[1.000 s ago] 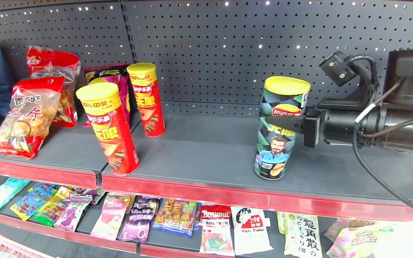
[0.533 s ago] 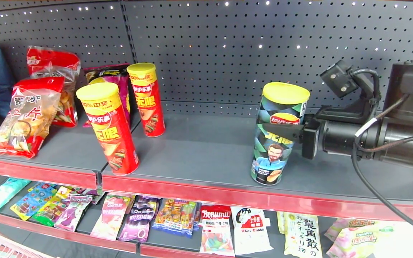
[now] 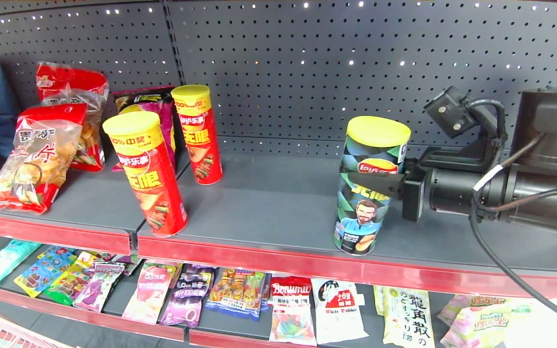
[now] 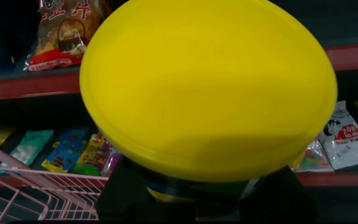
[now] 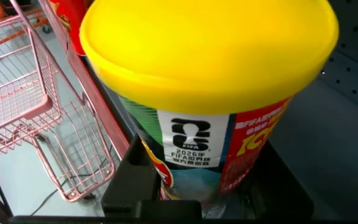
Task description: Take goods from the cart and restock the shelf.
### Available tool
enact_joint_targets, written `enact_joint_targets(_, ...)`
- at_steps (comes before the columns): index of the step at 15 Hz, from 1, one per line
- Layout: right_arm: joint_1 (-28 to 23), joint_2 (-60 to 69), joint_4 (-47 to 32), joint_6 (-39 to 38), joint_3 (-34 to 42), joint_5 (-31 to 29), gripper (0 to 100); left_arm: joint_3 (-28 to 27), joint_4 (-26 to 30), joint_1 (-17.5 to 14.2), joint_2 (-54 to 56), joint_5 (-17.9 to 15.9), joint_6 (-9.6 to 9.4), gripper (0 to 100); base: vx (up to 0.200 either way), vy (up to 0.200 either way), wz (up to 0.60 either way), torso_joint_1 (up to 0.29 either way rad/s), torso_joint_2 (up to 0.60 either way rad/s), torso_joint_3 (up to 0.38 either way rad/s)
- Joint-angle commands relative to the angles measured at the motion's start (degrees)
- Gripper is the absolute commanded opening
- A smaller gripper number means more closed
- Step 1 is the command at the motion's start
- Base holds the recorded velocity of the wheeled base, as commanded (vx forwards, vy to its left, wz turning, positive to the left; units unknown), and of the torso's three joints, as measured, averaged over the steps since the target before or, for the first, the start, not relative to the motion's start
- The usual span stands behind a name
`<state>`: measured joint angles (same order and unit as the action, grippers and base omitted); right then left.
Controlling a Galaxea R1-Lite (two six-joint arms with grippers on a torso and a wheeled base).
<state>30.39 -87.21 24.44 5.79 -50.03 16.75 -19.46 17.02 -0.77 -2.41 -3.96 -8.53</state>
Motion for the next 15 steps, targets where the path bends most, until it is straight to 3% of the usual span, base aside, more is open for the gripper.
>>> enact_joint_targets(1,0.2,-0.2,-0.1,0.0,0.5,-0.1,0,0.1,0.0,0.0,0.3,0.0,0.01,0,0.0,0.0,0.0,0.0,0.0,0.0)
enact_joint_targets(13,0.7,-0.3,2.6,-0.3,2.8,-1.7,0,0.5,-0.1,0.0,0.4,0.0,0.01,0,0.0,0.0,0.0,0.0,0.0,0.0)
enact_joint_targets(14,0.8,-0.3,2.7,0.0,3.2,-1.7,100,0.5,-0.1,0.0,0.4,0.0,0.01,0,0.0,0.0,0.0,0.0,0.0,0.0)
enact_joint_targets(15,0.8,-0.3,2.7,0.0,3.4,-1.7,100,0.5,-0.1,0.0,0.4,0.0,0.01,0,0.0,0.0,0.0,0.0,0.0,0.0)
